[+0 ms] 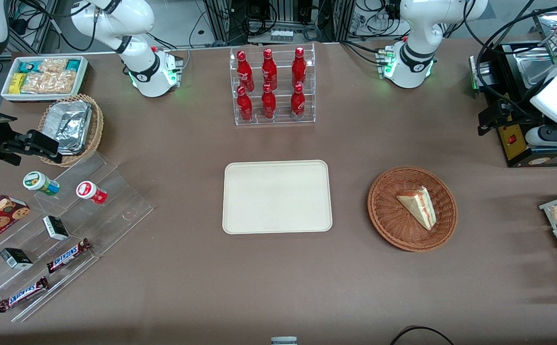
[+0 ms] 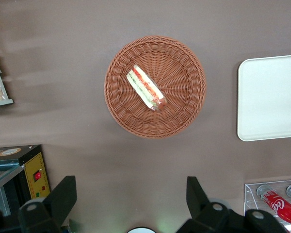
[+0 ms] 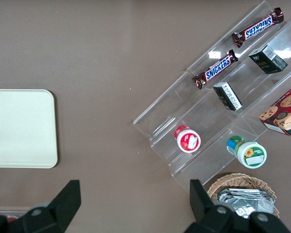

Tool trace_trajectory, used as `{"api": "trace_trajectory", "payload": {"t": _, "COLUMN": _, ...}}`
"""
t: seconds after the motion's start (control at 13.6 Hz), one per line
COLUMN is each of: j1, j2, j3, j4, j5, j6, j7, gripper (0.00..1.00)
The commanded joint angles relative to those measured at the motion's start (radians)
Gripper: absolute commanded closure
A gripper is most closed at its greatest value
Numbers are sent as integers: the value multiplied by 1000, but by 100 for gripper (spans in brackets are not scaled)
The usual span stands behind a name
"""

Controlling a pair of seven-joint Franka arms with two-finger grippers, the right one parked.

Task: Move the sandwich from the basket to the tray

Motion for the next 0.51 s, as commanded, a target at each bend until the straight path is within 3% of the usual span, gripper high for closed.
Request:
{"api": "trace_trajectory", "payload": {"t": 0.0, "j1": 10, "j2": 14, "j3": -3, "j4": 30, "j5": -16, "j6": -2, "j7": 19, "gripper": 0}}
{"api": "trace_trajectory", "payload": {"t": 0.44, "j1": 13, "j2": 47, "j3": 19, "j4": 27, "j5": -16, "j6": -7, "j7": 13, "gripper": 0}}
